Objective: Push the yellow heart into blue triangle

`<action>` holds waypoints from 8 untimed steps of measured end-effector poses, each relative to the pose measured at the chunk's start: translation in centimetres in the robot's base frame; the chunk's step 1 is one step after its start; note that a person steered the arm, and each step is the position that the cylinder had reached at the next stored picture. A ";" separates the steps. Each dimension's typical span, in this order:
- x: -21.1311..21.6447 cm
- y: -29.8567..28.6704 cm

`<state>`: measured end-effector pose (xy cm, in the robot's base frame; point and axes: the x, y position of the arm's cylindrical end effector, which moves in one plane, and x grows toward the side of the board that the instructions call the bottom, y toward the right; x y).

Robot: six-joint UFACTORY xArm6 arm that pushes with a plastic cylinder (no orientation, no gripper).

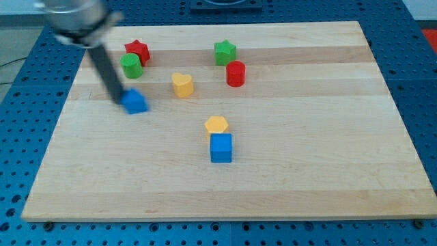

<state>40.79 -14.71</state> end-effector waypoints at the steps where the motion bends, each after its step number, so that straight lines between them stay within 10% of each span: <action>1: 2.4 6.6; 3: 4.2 5.6; 6: -7.5 3.1; 8: 1.7 9.7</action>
<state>42.45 -4.96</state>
